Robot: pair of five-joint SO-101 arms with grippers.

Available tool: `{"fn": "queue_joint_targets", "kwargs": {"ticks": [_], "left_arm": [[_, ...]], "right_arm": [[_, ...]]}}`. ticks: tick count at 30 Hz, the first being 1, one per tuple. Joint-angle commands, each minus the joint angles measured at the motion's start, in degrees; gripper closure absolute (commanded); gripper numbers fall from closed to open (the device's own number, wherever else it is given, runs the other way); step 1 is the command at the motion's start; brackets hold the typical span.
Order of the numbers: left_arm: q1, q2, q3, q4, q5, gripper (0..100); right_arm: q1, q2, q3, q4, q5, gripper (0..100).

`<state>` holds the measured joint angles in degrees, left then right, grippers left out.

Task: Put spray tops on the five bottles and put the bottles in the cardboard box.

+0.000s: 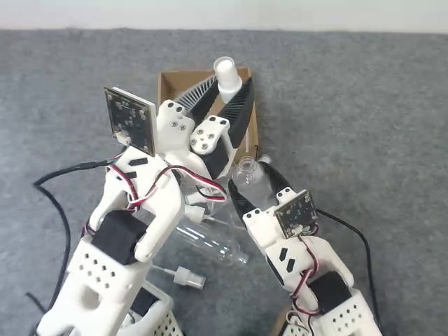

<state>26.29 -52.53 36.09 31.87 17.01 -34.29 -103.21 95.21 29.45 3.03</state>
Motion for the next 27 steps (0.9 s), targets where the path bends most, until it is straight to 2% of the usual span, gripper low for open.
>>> {"fn": "queue_joint_targets", "kwargs": {"ticks": [1,9,27], "left_arm": [[0.18,-1.49,-0.57,-1.41,0.70,99],[2.99,-3.08,-2.51,5.36,0.44,99],[3.52,-5.63,4.44,5.36,0.35,99]], "right_arm": [[-0.13,-0.57,1.23,0.04,0.70,93.3],[-0.13,-0.40,1.23,0.04,0.70,93.3],[-0.04,-0.75,1.23,0.48,0.70,93.3]]}}
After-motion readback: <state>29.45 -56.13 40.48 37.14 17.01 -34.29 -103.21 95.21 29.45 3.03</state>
